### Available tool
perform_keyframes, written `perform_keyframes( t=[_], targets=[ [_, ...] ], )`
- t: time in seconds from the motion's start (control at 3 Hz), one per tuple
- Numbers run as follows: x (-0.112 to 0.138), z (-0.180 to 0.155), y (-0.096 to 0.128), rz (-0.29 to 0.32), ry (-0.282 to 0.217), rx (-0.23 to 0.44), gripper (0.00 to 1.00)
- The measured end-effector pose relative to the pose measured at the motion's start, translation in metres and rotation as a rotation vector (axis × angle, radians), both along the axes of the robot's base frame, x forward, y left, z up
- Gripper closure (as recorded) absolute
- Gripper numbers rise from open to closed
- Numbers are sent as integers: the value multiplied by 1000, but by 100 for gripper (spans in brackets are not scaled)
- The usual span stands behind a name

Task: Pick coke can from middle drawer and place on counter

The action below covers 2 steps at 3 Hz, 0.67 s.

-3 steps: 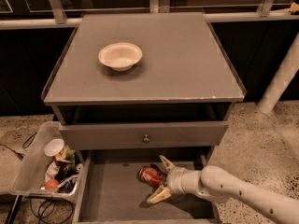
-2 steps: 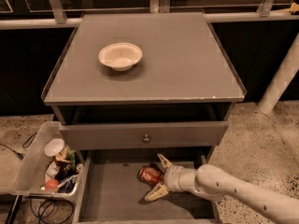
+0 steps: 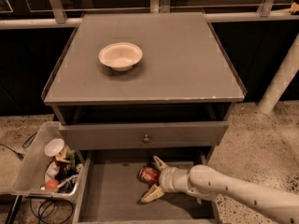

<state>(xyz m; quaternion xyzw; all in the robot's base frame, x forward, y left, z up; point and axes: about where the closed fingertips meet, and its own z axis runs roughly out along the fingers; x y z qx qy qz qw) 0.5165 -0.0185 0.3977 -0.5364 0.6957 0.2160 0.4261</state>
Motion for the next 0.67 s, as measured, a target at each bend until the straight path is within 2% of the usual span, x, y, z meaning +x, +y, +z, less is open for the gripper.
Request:
perform_keyframes(
  t=[0.33, 0.67],
  targets=[
    [-1, -12, 0, -2, 11, -29, 0],
    [-1, -35, -20, -38, 50, -93, 0]
  ],
)
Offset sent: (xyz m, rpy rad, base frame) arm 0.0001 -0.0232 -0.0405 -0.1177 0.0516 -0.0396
